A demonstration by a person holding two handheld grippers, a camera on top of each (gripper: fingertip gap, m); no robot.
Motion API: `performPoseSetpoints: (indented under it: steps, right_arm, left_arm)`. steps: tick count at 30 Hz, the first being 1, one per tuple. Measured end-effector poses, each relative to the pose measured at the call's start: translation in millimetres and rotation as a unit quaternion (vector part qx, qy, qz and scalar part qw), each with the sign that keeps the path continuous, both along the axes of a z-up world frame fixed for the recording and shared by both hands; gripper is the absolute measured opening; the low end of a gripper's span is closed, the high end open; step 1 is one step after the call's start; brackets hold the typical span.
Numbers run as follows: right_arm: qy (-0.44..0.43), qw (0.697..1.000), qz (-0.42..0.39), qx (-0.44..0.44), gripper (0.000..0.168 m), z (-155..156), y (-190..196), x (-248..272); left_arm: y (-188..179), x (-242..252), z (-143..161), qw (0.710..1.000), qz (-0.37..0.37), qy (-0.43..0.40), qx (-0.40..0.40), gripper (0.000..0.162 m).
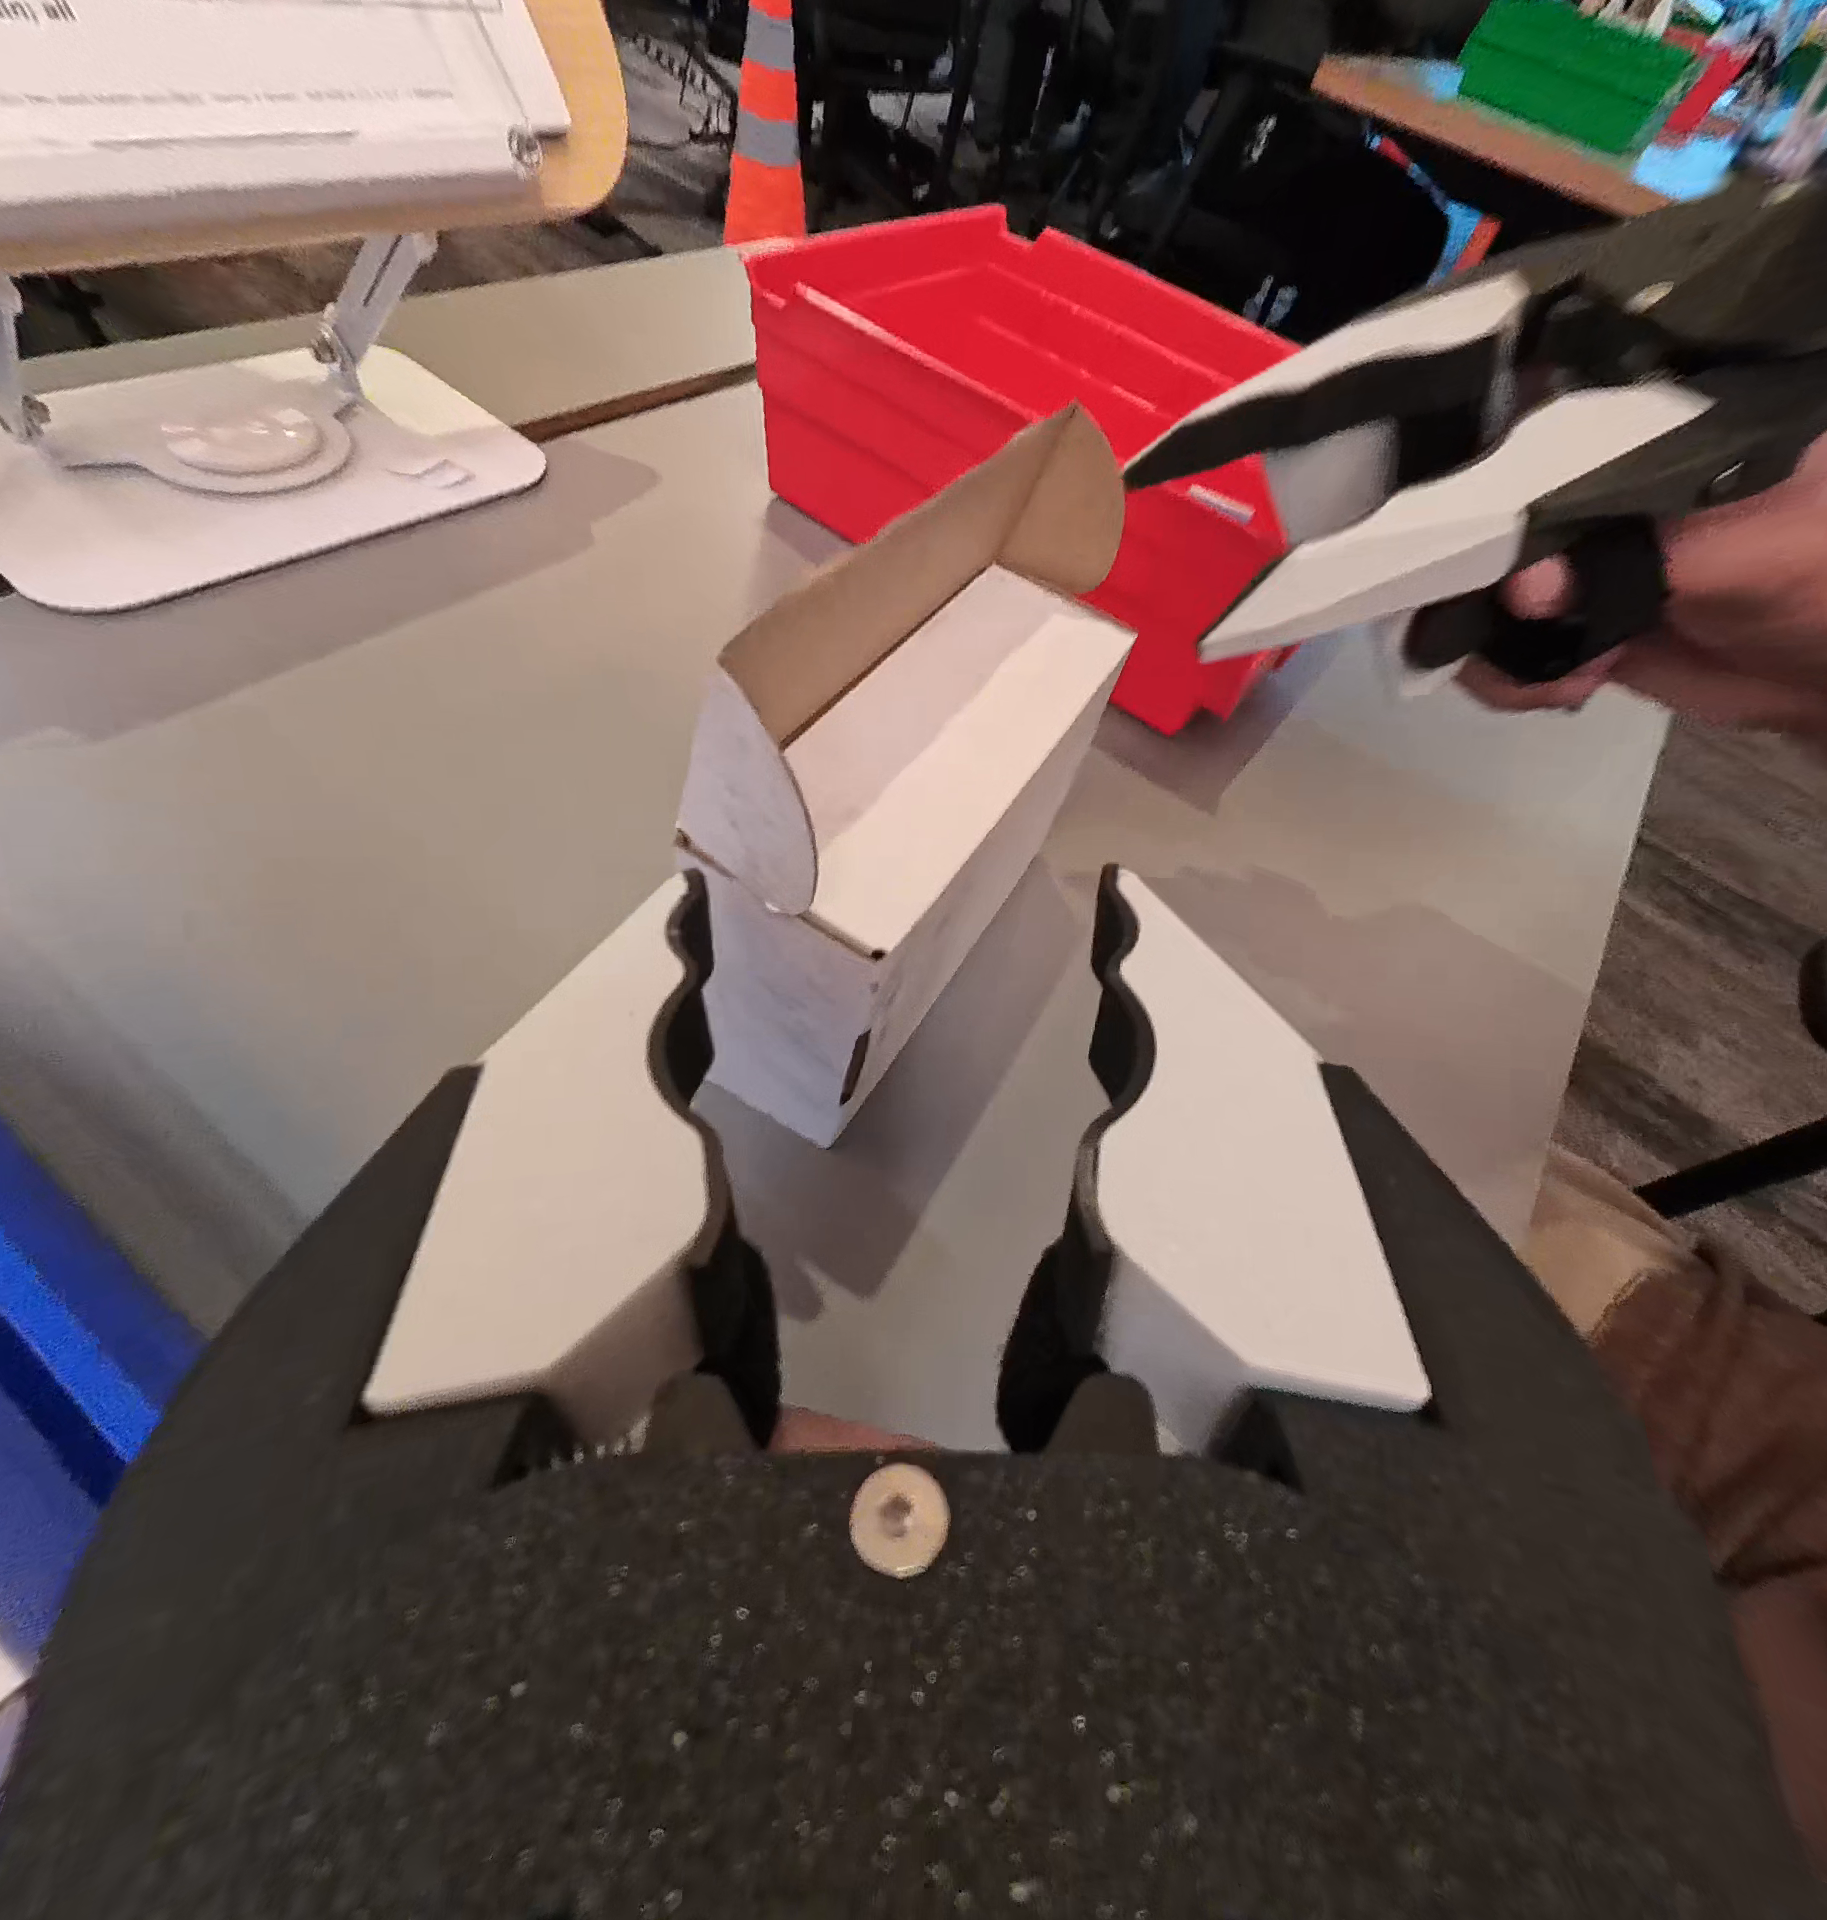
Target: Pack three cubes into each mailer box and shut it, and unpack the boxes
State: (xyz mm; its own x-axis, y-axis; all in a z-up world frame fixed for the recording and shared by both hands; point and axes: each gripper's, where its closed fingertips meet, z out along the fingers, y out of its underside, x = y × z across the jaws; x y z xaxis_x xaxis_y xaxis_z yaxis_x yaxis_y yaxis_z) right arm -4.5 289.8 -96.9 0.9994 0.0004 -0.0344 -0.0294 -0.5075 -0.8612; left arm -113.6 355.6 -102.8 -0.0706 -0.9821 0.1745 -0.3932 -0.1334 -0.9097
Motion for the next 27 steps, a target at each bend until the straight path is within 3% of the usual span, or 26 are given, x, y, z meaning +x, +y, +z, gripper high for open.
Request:
performPoseSetpoints:
  steps: [5,10,16,27]
  right_arm:
    - [0.018,1.0,0.017,-0.011,0.077,-15.5,11.3,-11.0]
    - [-0.016,1.0,0.016,-0.003,0.077,-5.0,10.3,-15.7]
    - [-0.027,0.999,0.013,-0.02,0.077,-19.0,10.0,-16.4]
    - [-0.012,1.0,0.018,-0.016,0.075,-15.0,5.7,-16.0]
  left_arm:
    - [-10.7,5.4,8.1,1.0,-0.013,-0.016,0.015,0.07]
    - [-15.7,7.9,15.3,0.999,-0.018,-0.028,0.025,0.071]
    - [-15.5,8.8,6.6,0.999,-0.019,-0.021,0.019,0.072]
    - [-12.7,0.8,6.6,0.999,-0.022,-0.027,0.04,0.067]
